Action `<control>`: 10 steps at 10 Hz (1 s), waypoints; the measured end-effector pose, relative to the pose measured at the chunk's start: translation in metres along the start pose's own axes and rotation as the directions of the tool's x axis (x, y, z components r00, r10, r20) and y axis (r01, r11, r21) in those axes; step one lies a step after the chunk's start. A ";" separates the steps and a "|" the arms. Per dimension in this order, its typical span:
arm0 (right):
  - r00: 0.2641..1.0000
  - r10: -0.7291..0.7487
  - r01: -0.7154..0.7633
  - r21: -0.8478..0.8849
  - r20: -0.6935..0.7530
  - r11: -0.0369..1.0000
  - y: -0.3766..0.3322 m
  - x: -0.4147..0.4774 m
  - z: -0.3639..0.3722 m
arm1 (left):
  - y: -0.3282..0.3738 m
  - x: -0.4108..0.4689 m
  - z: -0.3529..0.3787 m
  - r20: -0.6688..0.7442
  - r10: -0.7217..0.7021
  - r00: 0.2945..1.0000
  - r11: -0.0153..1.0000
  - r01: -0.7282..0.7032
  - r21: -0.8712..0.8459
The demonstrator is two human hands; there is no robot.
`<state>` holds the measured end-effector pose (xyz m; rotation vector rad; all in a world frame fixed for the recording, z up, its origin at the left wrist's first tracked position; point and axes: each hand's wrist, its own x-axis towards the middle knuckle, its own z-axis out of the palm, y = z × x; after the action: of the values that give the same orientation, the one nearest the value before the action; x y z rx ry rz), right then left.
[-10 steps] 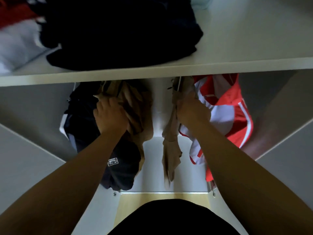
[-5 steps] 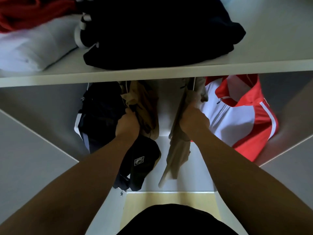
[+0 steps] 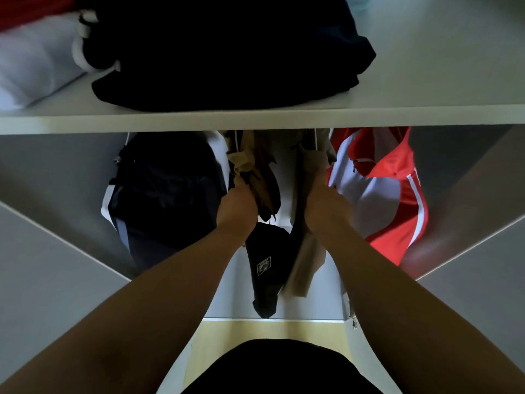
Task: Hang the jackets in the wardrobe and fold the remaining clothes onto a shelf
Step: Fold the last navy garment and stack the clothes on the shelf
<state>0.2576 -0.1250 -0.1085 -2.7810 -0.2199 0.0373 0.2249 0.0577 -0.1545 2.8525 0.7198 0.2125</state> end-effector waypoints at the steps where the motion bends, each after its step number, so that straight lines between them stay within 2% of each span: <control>1: 1.000 0.001 0.002 -0.093 0.031 0.996 0.008 0.005 0.000 | 0.000 -0.001 0.004 0.005 0.047 0.999 0.999 -0.047 0.008; 2: 0.998 0.025 -0.019 -0.099 0.065 0.995 0.014 0.010 0.000 | 0.000 -0.002 0.002 -0.045 -0.041 0.998 0.991 0.034 -0.128; 3: 0.997 0.010 -0.008 -0.031 0.076 0.999 0.019 0.010 -0.001 | 0.003 -0.003 0.000 -0.028 -0.090 0.996 0.982 0.084 -0.172; 4: 0.998 -0.026 0.023 0.045 0.064 0.999 0.021 0.013 -0.001 | 0.002 -0.004 -0.002 -0.025 -0.129 0.991 0.972 0.121 -0.200; 6: 0.989 -0.055 0.045 0.078 0.135 0.996 0.018 0.014 -0.005 | -0.005 -0.005 -0.009 -0.003 -0.190 0.982 0.961 0.185 -0.205; 7: 0.989 -0.147 0.147 -0.009 -0.025 0.989 0.003 0.006 -0.010 | -0.010 -0.011 -0.016 0.031 -0.238 0.971 0.943 0.239 -0.234; 8: 0.952 -0.303 0.303 0.002 -0.036 0.953 -0.020 0.001 -0.014 | -0.027 -0.026 -0.026 -0.010 -0.278 0.960 0.925 0.265 -0.272; 9: 0.949 -0.290 0.251 0.260 0.123 0.932 -0.054 -0.003 -0.007 | -0.056 -0.055 -0.044 -0.059 -0.354 0.933 0.894 0.319 -0.313; 10: 0.912 -0.359 0.232 0.475 0.196 0.849 -0.094 -0.026 0.012 | -0.087 -0.095 -0.063 -0.094 -0.462 0.882 0.852 0.412 -0.323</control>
<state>0.2172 -0.0381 -0.0871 -2.2471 -0.6330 0.3590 0.0907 0.0963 -0.1210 2.3300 1.2371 0.4509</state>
